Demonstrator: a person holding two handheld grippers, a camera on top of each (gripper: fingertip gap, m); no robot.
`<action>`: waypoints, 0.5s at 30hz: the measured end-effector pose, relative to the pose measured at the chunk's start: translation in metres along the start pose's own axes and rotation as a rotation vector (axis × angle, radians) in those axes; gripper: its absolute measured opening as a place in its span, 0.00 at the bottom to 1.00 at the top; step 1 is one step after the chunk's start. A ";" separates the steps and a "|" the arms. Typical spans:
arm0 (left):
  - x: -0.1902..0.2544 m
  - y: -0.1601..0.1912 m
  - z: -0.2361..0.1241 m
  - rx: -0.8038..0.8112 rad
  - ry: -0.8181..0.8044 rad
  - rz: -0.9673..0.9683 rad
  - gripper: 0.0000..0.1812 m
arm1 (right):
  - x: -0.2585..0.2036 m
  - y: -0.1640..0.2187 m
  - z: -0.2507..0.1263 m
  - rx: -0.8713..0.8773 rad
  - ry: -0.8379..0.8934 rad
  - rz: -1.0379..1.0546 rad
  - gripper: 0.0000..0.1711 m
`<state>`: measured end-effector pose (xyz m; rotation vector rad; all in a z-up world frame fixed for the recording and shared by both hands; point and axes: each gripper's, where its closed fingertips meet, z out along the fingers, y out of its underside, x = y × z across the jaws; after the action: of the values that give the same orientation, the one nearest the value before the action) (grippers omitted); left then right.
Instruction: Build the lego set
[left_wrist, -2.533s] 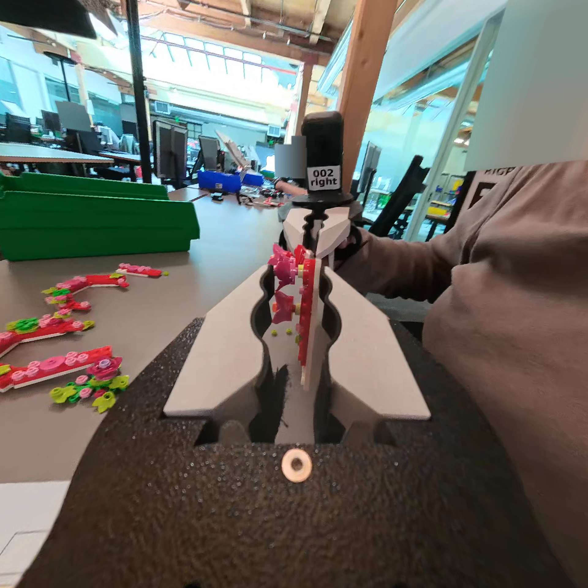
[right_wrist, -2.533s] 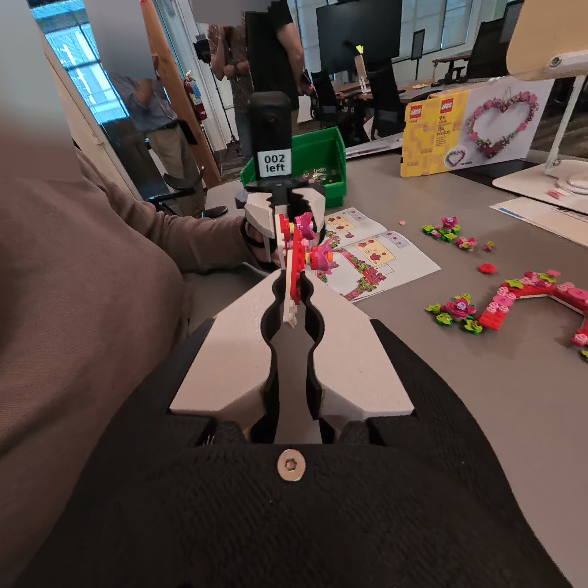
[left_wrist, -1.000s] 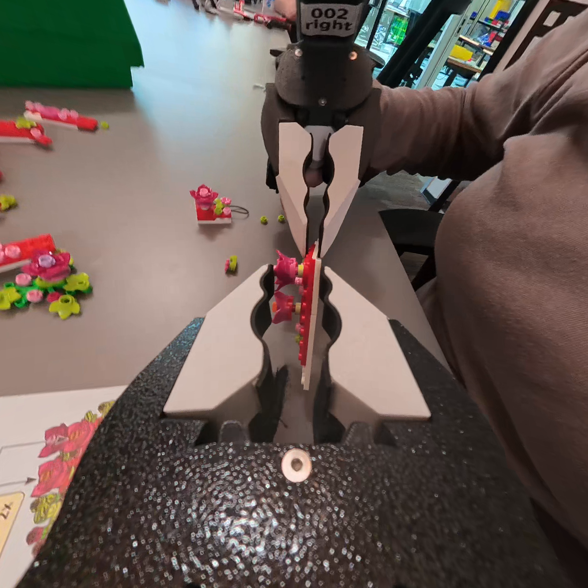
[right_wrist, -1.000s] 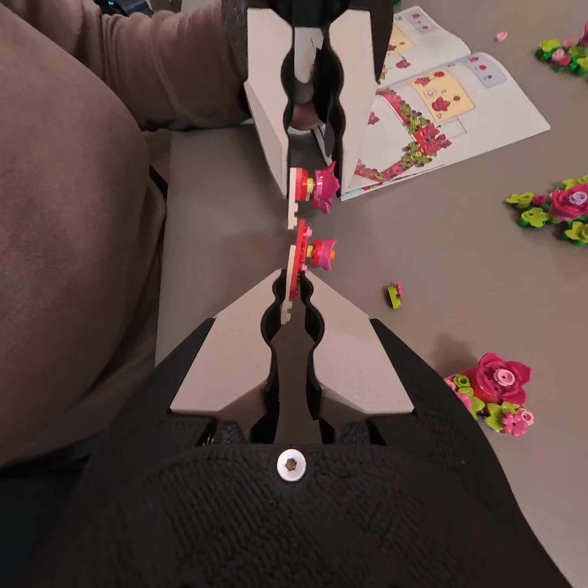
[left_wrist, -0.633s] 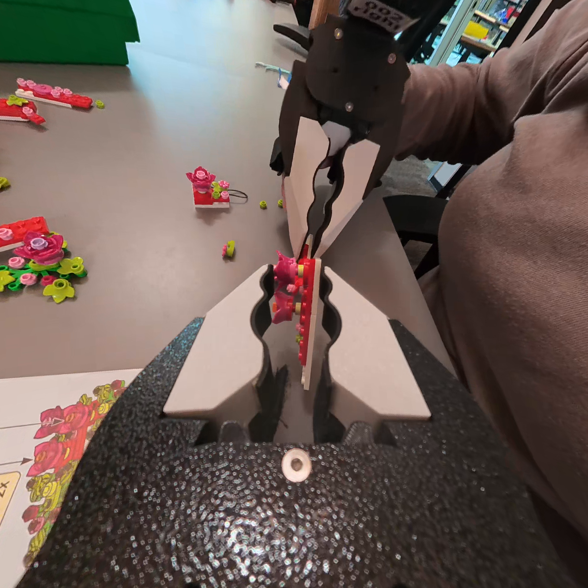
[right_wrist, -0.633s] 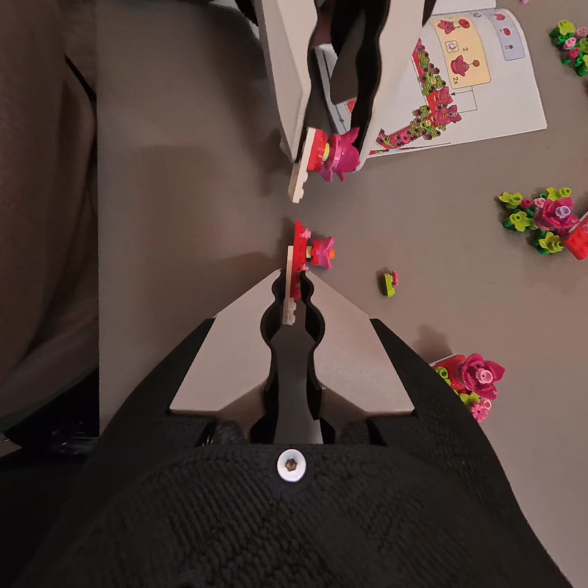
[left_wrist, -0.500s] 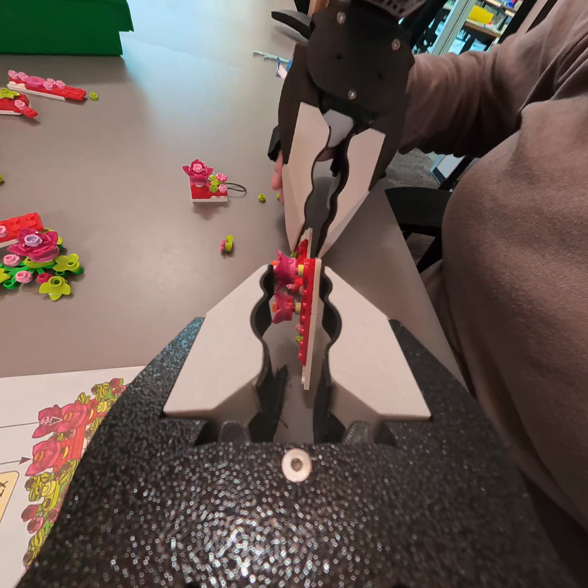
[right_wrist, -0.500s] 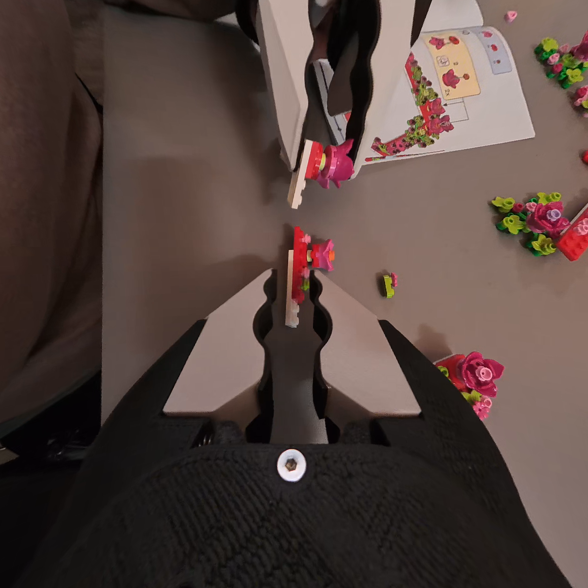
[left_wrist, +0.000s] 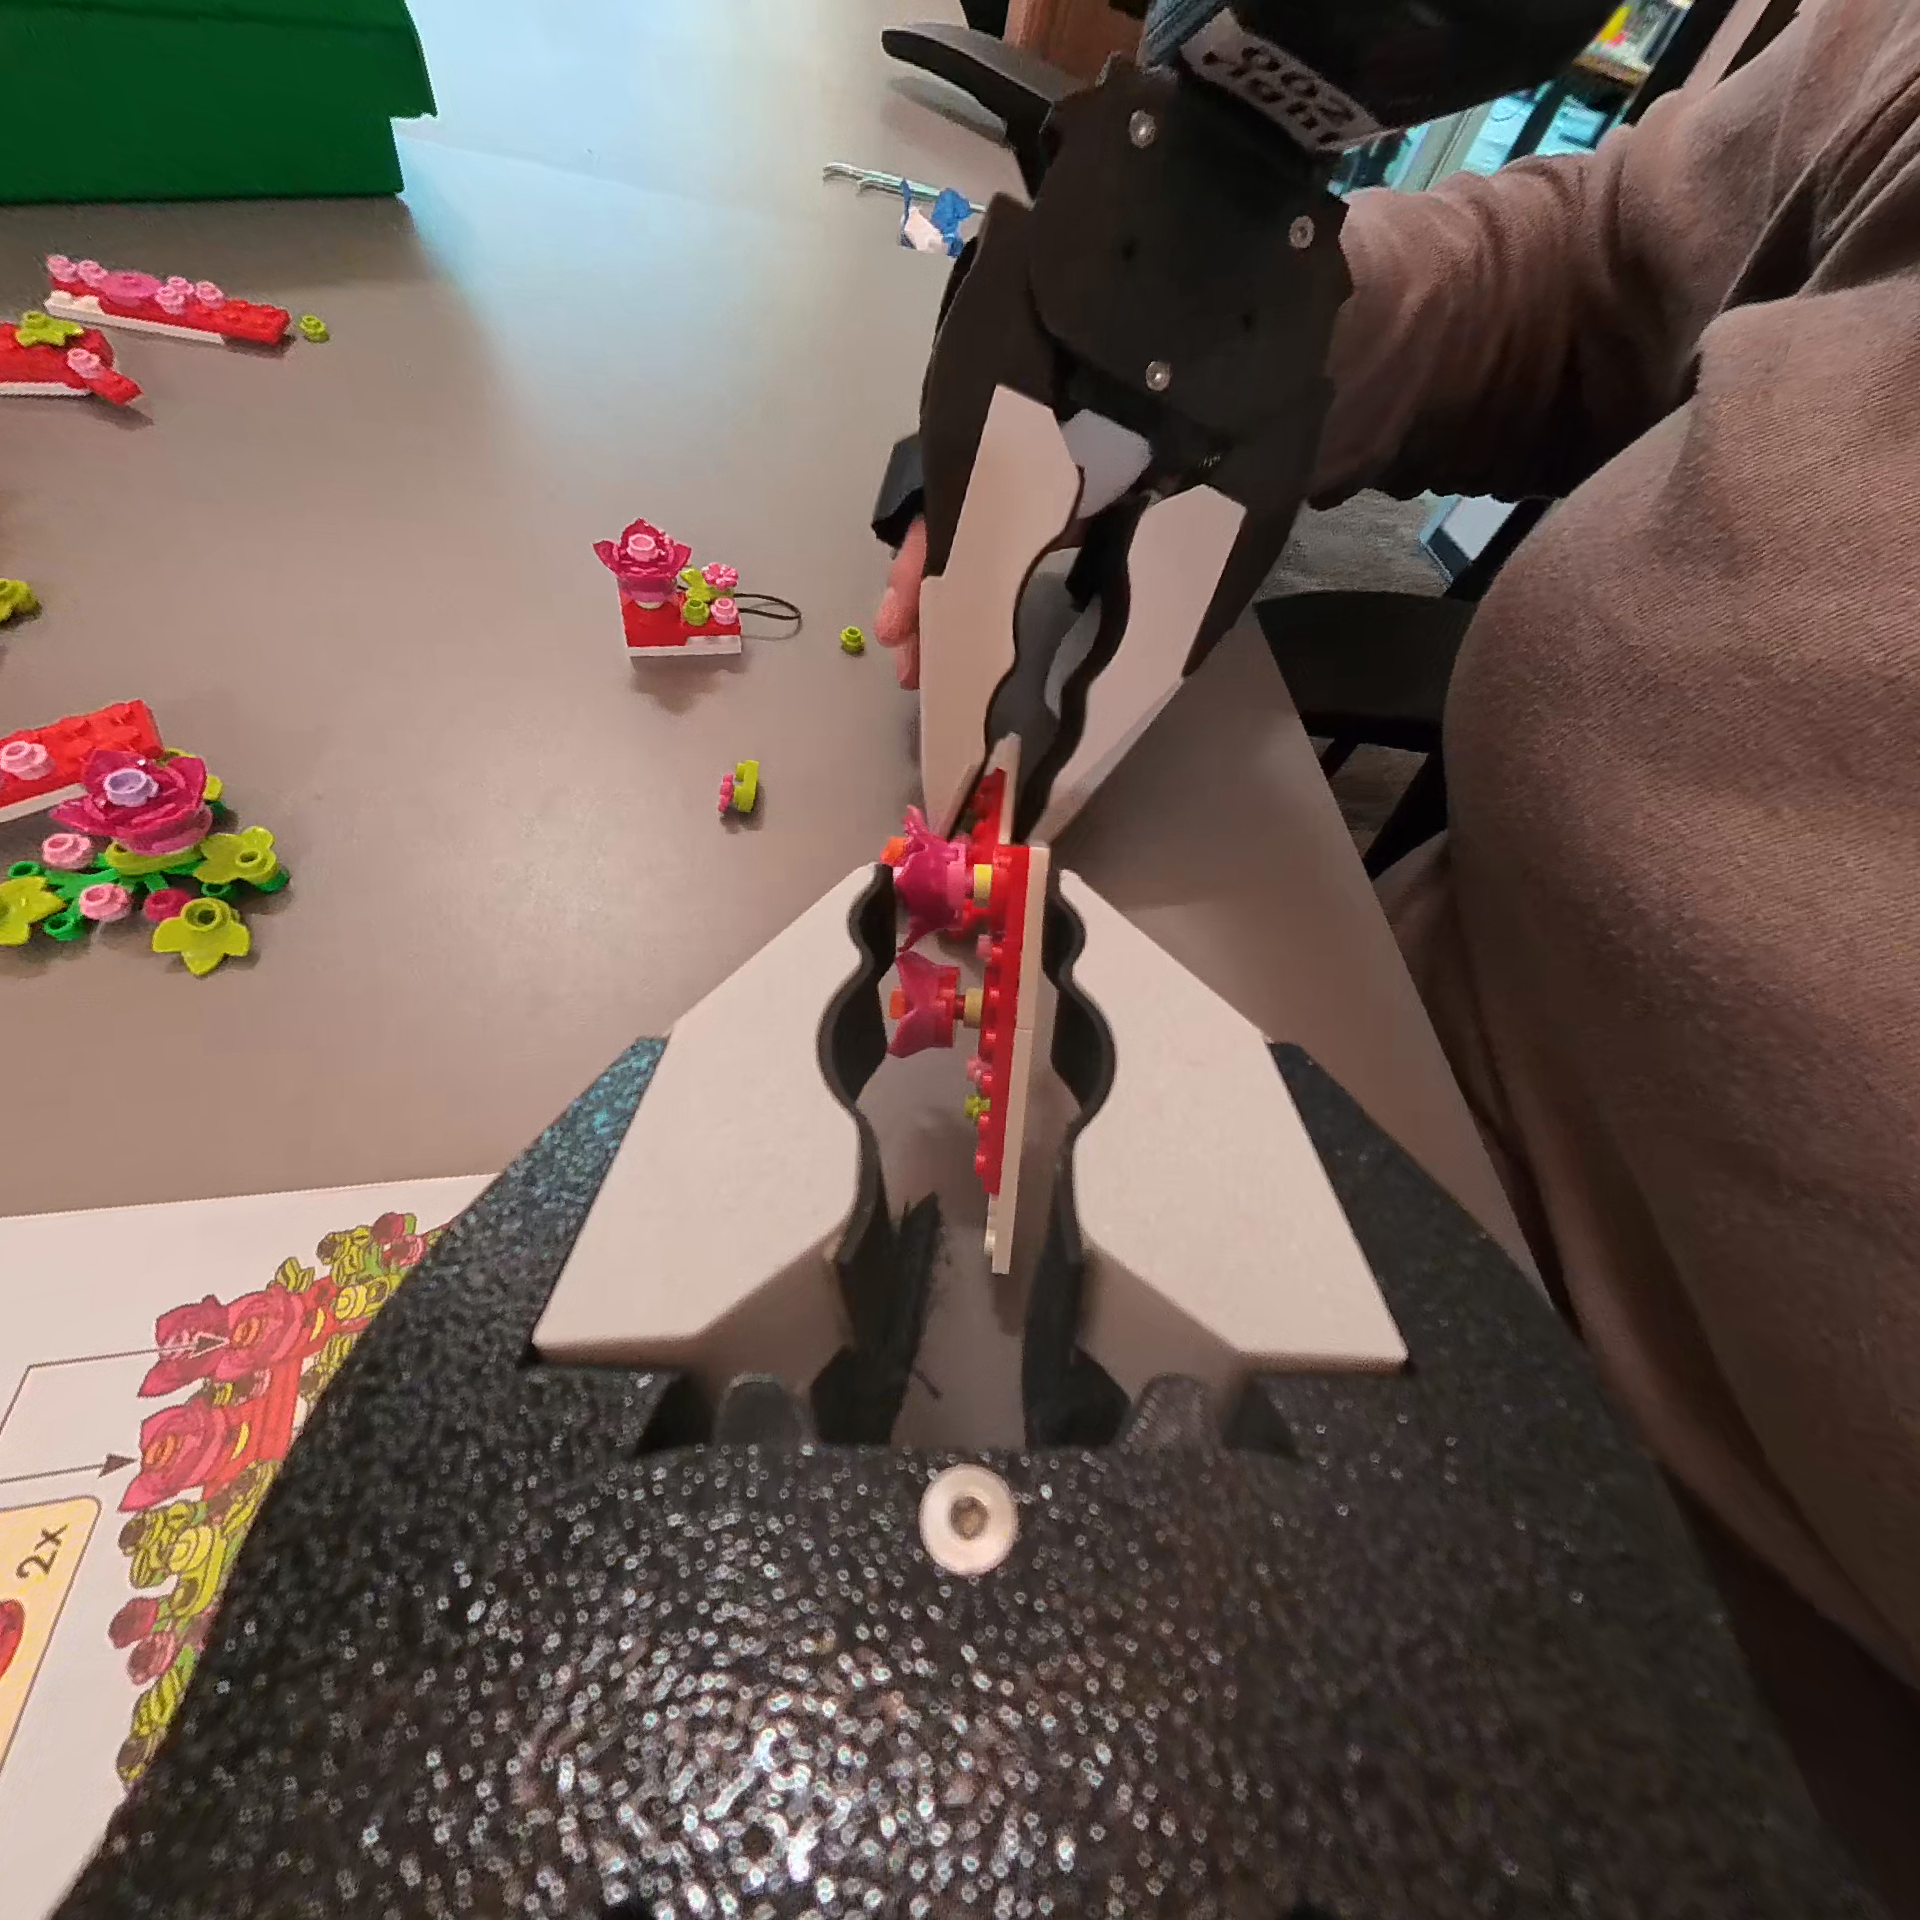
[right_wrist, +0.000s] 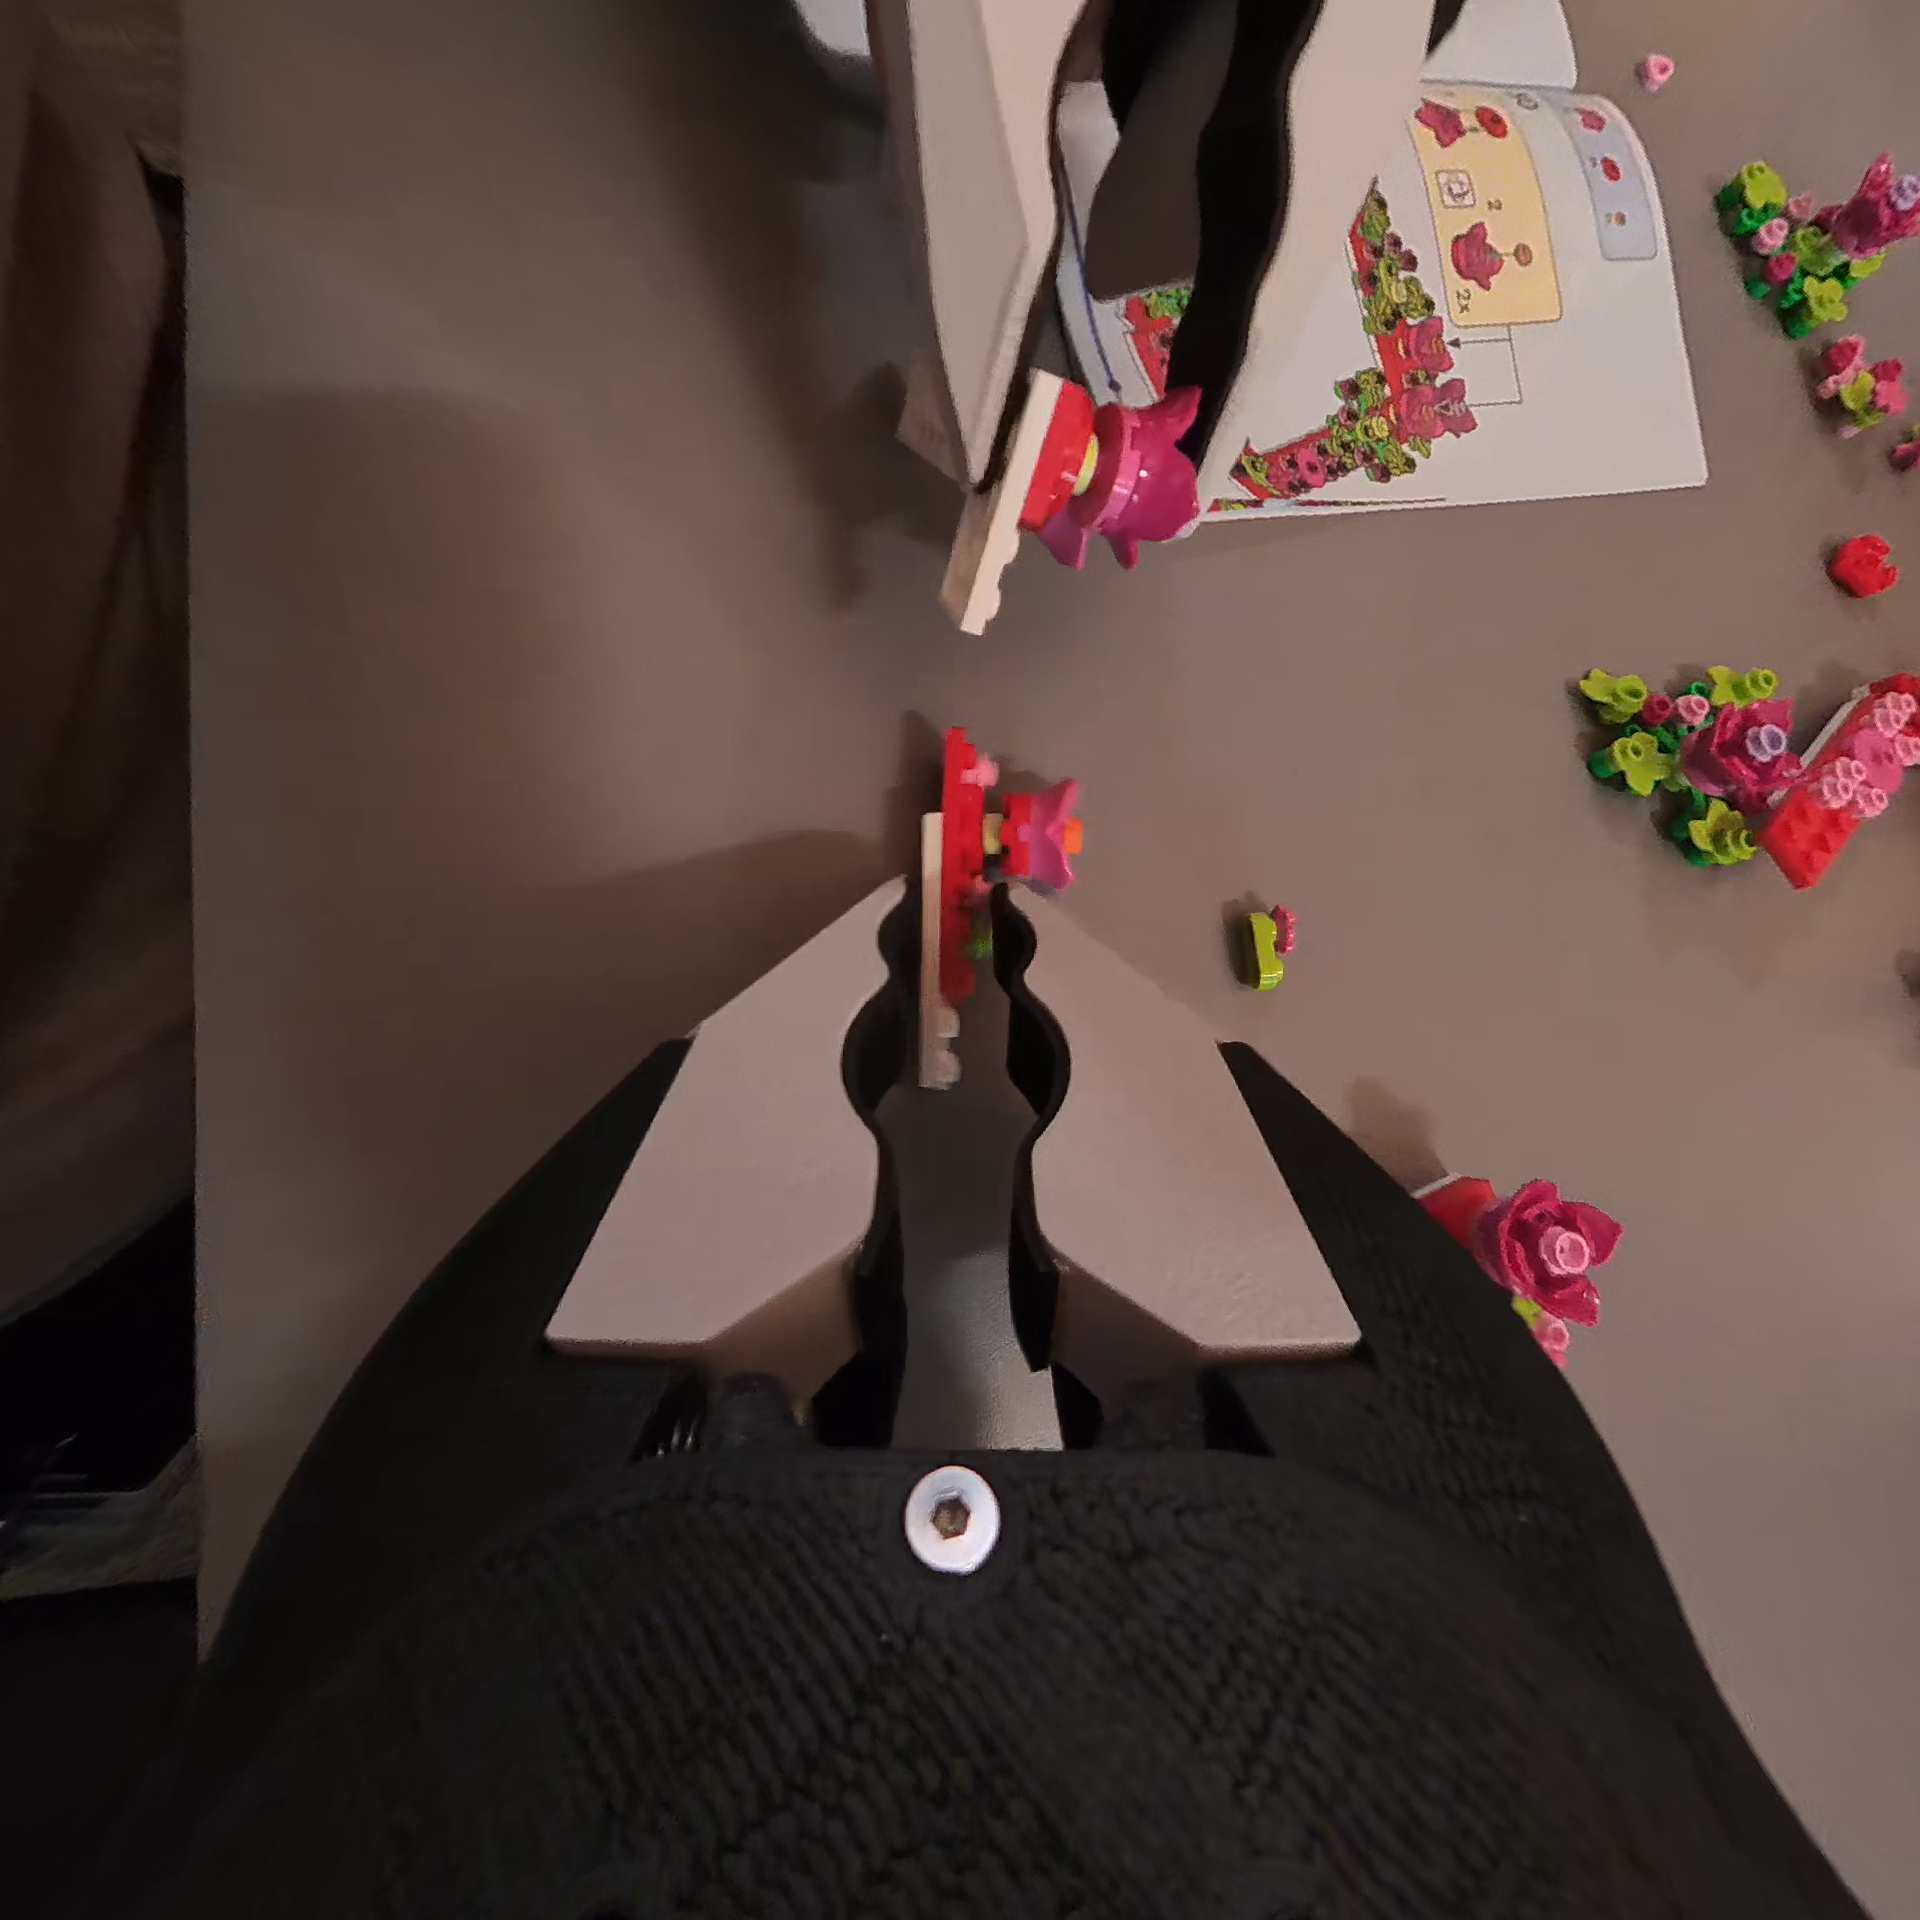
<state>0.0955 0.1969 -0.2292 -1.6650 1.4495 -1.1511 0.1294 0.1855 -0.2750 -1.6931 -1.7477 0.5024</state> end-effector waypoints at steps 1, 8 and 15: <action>0.000 0.000 0.000 0.001 -0.003 0.004 0.14 | 0.001 0.000 0.000 -0.002 0.005 0.010 0.07; -0.006 -0.017 -0.023 0.075 -0.121 0.061 0.14 | 0.017 -0.017 -0.005 0.088 0.074 0.030 0.05; -0.007 -0.084 -0.110 0.351 -0.495 0.235 0.14 | 0.066 -0.110 -0.039 0.304 0.235 -0.190 0.05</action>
<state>0.0310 0.2278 -0.1110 -1.3640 1.0264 -0.7404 0.0775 0.2333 -0.1617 -1.3045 -1.5541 0.4377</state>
